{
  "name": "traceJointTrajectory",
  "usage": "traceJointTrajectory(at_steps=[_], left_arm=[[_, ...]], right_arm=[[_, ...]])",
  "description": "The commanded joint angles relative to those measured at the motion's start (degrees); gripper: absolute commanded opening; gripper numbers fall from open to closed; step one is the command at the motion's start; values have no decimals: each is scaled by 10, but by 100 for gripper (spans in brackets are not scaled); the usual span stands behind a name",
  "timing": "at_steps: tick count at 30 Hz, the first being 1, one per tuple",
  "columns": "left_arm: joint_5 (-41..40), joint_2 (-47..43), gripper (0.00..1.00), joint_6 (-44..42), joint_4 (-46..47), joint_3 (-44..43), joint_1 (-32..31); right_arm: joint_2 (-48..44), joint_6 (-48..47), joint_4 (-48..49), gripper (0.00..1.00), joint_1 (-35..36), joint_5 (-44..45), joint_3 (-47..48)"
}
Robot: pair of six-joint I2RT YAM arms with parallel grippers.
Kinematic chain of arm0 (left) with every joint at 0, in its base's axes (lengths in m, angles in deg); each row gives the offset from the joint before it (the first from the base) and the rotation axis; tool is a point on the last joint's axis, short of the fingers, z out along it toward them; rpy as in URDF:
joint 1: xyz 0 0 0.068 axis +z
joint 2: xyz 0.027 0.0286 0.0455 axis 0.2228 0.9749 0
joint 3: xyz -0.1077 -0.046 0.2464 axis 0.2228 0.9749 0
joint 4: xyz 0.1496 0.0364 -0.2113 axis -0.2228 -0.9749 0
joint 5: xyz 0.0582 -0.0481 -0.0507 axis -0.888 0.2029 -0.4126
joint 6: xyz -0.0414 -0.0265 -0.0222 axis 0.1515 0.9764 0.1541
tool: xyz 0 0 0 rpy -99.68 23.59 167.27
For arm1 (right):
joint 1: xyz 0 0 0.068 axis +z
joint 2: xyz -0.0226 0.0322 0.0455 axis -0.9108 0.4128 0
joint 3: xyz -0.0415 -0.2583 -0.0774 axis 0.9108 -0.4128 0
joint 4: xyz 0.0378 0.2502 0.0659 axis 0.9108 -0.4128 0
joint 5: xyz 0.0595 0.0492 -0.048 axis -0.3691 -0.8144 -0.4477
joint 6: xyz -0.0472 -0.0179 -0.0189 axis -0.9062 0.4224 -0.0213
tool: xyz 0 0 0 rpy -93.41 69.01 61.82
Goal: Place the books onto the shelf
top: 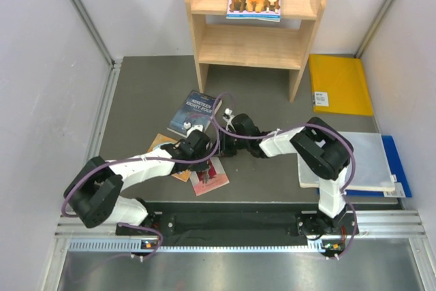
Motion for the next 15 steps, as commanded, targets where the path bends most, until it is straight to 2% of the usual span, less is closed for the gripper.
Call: traceJointTrajectory(at_steps=[1, 4, 9, 10, 13, 14, 15], left_arm=[[35, 74, 0, 12, 13, 36, -9], [34, 74, 0, 12, 17, 34, -9], [13, 14, 0, 5, 3, 35, -11], [6, -31, 13, 1, 1, 41, -12], [-12, -145, 35, -12, 7, 68, -14], [-17, -176, 45, -16, 18, 77, -13], [-25, -234, 51, -27, 23, 86, -13]], right_arm=[[22, -6, 52, 17, 26, -50, 48], [38, -12, 35, 0, 29, -73, 63], [6, -50, -3, 0, 27, -46, 45], [-18, -63, -29, 0, 26, -34, 39], [-70, -116, -77, 0, 22, 3, 29], [-83, -142, -89, 0, 20, 16, 28], [-108, -153, -100, 0, 16, 24, 27]])
